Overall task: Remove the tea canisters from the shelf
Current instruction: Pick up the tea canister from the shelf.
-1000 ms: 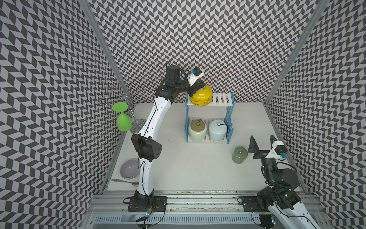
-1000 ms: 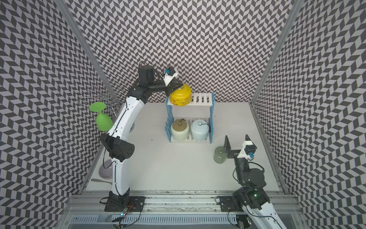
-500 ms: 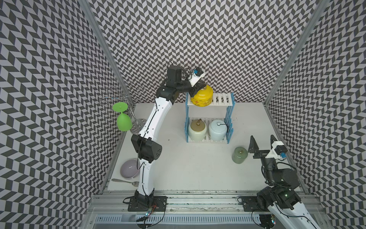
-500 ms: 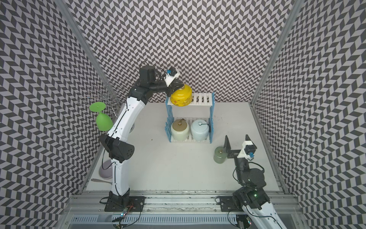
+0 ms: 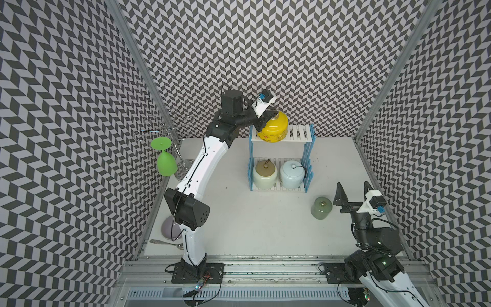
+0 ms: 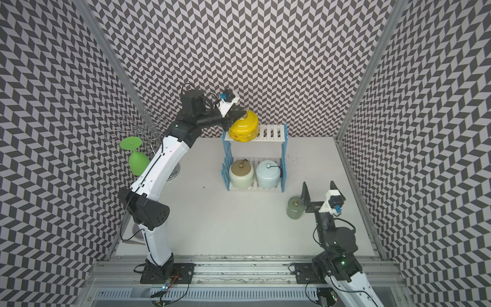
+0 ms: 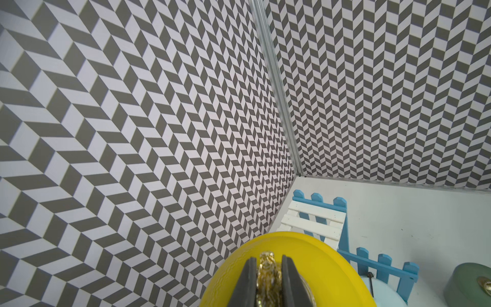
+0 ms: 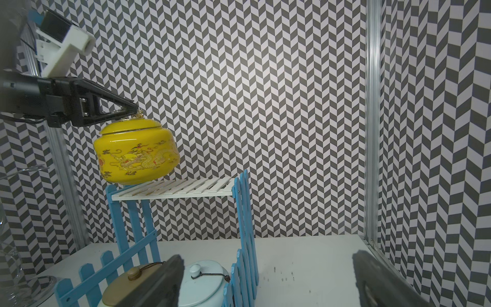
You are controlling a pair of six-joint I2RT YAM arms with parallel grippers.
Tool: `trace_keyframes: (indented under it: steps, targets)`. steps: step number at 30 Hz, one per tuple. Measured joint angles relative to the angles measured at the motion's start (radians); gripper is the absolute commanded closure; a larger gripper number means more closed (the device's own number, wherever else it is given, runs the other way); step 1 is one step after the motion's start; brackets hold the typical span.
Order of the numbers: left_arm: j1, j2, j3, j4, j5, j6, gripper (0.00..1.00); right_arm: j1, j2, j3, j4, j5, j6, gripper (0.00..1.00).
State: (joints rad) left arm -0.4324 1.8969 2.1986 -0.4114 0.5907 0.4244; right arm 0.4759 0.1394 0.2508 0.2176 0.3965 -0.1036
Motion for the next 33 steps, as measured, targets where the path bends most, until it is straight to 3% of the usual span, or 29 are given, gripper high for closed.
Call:
trace_keyframes:
  steps: [15,23,33]
  targets:
    - [-0.124,-0.288,-0.317,0.164,-0.049,-0.006,1.0,0.0,-0.01,-0.002,0.001,0.0,-0.001,0.0]
    - [-0.207,-0.439,-0.593,0.248,-0.092,0.005,1.0,0.0,-0.01,-0.002,0.001,0.0,-0.002,0.0]
    - [-0.277,-0.477,-0.842,0.333,-0.1,-0.003,1.0,0.0,-0.01,-0.005,0.003,0.0,-0.002,0.0]
